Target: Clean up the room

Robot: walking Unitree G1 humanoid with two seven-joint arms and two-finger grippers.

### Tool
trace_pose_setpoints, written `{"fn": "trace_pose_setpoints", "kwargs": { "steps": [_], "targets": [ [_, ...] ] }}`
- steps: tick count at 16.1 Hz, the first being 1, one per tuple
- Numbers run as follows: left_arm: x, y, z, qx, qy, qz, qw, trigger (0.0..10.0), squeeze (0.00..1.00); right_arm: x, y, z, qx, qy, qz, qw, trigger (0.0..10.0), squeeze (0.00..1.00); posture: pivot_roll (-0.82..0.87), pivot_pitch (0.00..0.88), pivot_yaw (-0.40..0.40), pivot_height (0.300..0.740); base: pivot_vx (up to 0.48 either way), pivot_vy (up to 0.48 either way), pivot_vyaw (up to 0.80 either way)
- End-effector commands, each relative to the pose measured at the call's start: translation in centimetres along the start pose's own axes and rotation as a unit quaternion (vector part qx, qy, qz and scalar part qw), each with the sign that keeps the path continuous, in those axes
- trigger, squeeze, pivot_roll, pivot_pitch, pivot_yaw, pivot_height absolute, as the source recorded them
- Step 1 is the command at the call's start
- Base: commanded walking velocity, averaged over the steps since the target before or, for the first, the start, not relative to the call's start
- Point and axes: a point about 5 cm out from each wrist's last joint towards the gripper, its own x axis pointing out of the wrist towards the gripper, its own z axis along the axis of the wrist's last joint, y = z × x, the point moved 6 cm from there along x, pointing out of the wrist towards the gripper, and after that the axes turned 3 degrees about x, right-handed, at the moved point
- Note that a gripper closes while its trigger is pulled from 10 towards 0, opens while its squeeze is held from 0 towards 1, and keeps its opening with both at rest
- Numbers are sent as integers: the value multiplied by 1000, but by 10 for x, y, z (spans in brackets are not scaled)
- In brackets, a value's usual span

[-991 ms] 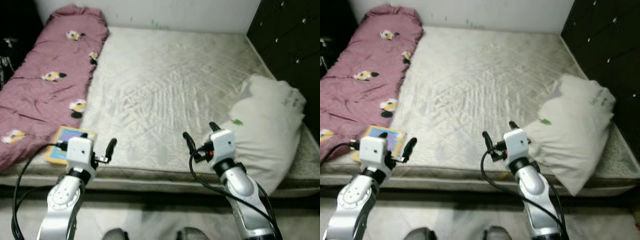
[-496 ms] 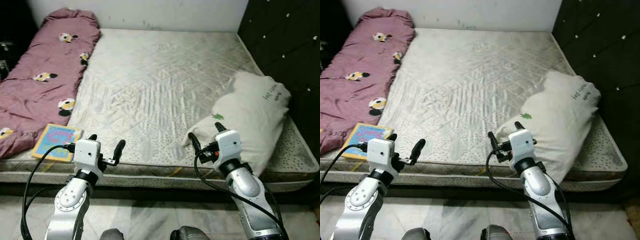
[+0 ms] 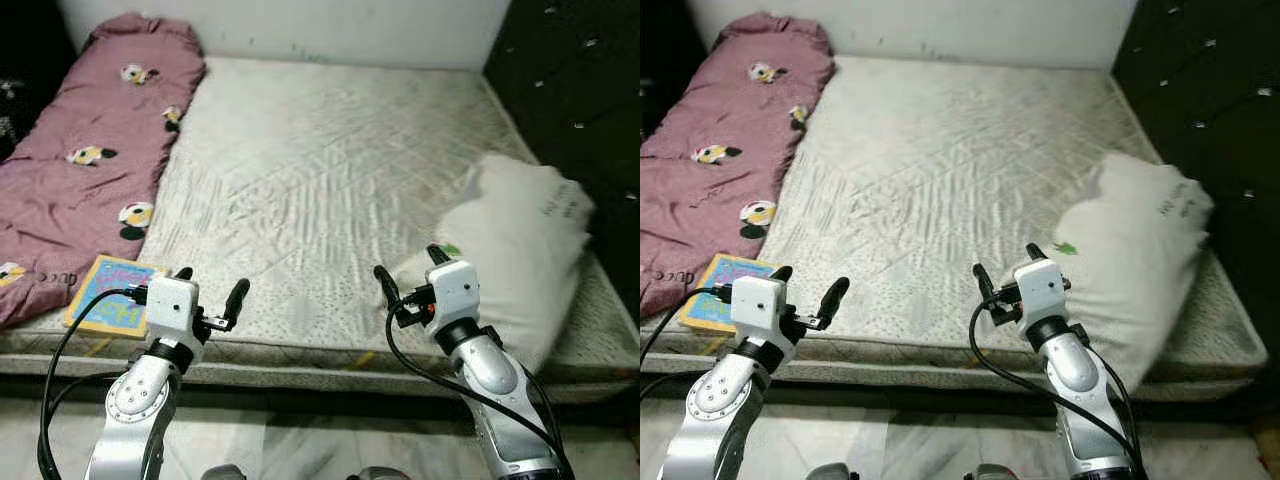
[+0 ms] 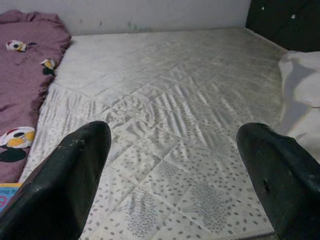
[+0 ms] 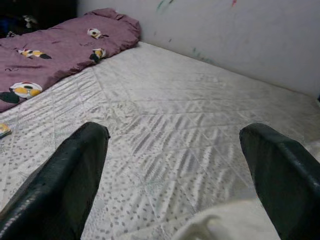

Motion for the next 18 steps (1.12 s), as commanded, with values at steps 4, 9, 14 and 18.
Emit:
{"fn": "trace_pose_setpoints", "kwargs": {
  "steps": [4,9,14,18],
  "targets": [
    [-1,3,2,5,-3,3,1000,10000,0,2,0,4,-3,-8,-1,1000,10000,0,-28,63,-30,740,319,0,0],
    [-1,5,-2,9,8,12,1000,10000,0,-2,-4,0,10,-2,-14,1000,10000,0,-36,65,-22,740,0,0,0],
    [-1,4,-2,8,7,10,1000,10000,0,-1,-6,-2,9,2,-19,1000,10000,0,-36,65,-24,740,0,-166,-276],
    [-1,5,-2,7,7,11,1000,10000,0,-4,-9,-3,9,4,-31,999,10000,0,-41,66,-15,740,0,-442,0]
  ]
}}
